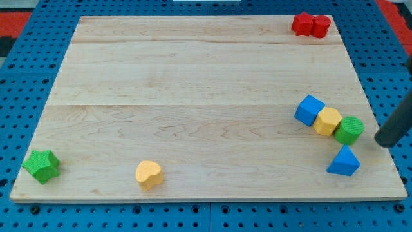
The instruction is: Push green circle towards green star
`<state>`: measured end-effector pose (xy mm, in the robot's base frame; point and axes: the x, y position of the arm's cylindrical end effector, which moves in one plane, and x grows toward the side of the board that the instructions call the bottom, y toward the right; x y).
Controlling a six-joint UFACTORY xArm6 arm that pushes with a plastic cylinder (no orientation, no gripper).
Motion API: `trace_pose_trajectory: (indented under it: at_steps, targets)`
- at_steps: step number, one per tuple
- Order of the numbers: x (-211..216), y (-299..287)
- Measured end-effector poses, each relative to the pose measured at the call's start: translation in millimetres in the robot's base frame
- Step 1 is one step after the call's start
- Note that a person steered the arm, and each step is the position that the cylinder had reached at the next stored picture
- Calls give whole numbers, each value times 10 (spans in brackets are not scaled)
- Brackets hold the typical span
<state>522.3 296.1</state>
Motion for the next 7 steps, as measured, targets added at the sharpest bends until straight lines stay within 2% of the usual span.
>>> trace_pose_trajectory:
  at_steps: [3, 7]
  targets:
    - [-137, 40]
    - [-139, -818]
